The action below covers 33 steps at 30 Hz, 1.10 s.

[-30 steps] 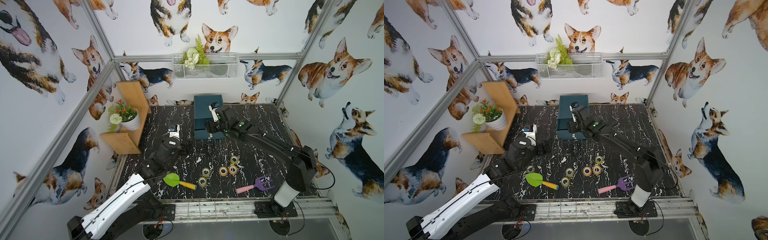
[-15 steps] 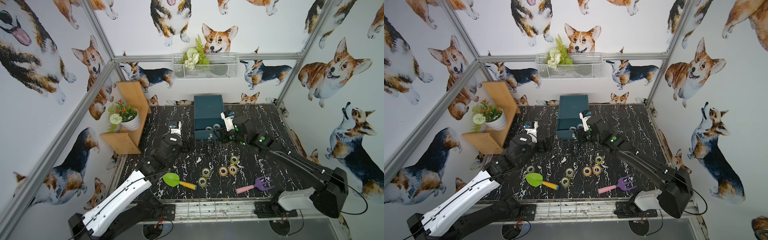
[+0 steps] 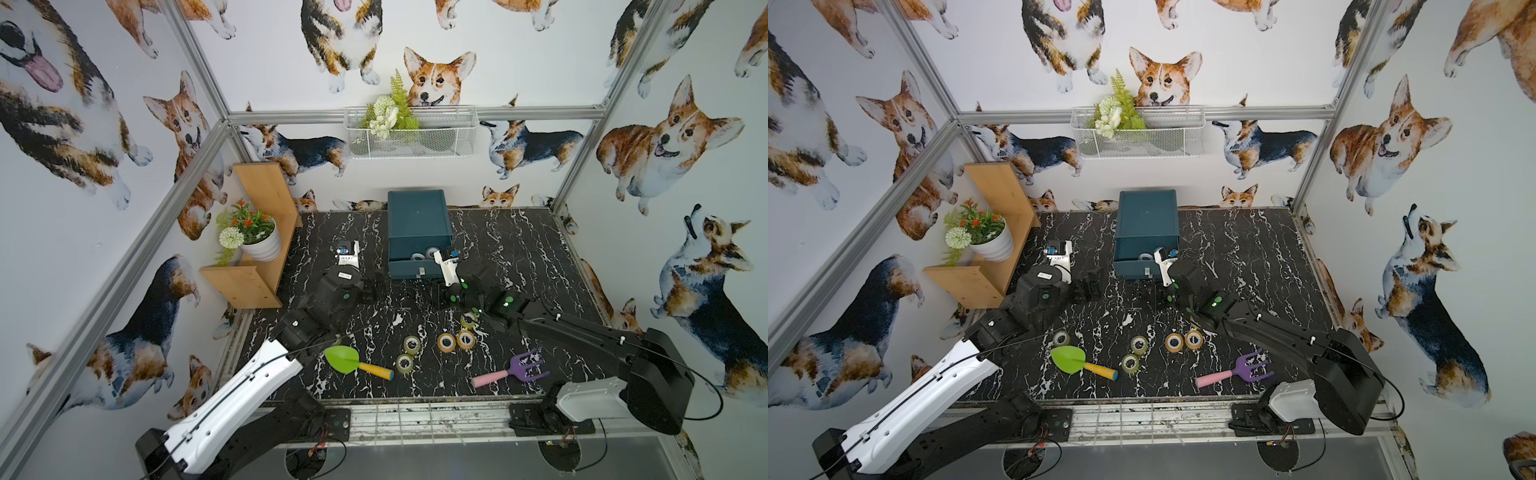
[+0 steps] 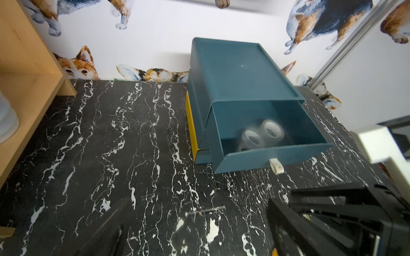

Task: Place the transparent tape into the drawer according to color
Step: Close the drawer of the storage box.

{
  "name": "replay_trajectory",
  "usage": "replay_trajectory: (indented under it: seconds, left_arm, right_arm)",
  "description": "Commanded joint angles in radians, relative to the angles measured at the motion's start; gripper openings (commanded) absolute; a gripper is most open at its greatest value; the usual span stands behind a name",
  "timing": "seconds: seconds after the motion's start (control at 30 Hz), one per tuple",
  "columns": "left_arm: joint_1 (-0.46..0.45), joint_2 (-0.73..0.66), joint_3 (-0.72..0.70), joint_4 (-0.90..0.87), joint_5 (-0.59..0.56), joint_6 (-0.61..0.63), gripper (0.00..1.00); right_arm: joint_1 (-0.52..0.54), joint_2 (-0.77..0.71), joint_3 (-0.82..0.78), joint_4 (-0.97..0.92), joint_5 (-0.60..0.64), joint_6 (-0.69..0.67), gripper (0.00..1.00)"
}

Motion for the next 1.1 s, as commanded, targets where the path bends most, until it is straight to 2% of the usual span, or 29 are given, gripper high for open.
replay_trajectory:
  seconds: [0.0, 0.1, 0.23, 0.33, 0.43, 0.57, 0.7, 0.83, 1.07]
  left_arm:
    - [0.055, 0.083, 0.117, 0.013, 0.068, 0.04, 0.99]
    - [0.111, 0.231, 0.264, 0.031, 0.088, 0.081, 1.0]
    - [0.149, 0.443, 0.414, 0.104, 0.192, 0.141, 1.0]
    - [0.201, 0.631, 0.572, 0.037, 0.237, 0.152, 1.0]
    - [0.26, 0.744, 0.643, 0.009, 0.301, 0.131, 1.0]
    - [0.335, 0.817, 0.697, 0.004, 0.416, 0.093, 0.98]
    - [0.339, 0.855, 0.718, 0.027, 0.496, 0.094, 0.96]
    - [0.339, 0.881, 0.718, 0.024, 0.515, 0.095, 0.92]
    - [0.338, 0.904, 0.704, 0.017, 0.494, 0.095, 0.78]
  right_arm:
    - [-0.002, 0.023, 0.004, 0.088, 0.024, 0.036, 0.39]
    - [-0.003, 0.022, -0.027, 0.123, 0.025, 0.051, 0.39]
    - [-0.003, 0.016, -0.043, 0.126, 0.026, 0.055, 0.39]
    - [-0.003, 0.001, -0.047, 0.116, 0.03, 0.05, 0.4]
    - [-0.004, -0.011, -0.051, 0.102, 0.032, 0.044, 0.41]
    - [-0.005, -0.023, -0.065, 0.105, 0.021, 0.041, 0.41]
    - [-0.005, -0.023, -0.072, 0.106, 0.012, 0.035, 0.41]
    - [-0.004, -0.023, -0.082, 0.109, 0.01, 0.037, 0.41]
    - [-0.004, -0.017, -0.086, 0.113, 0.004, 0.043, 0.41]
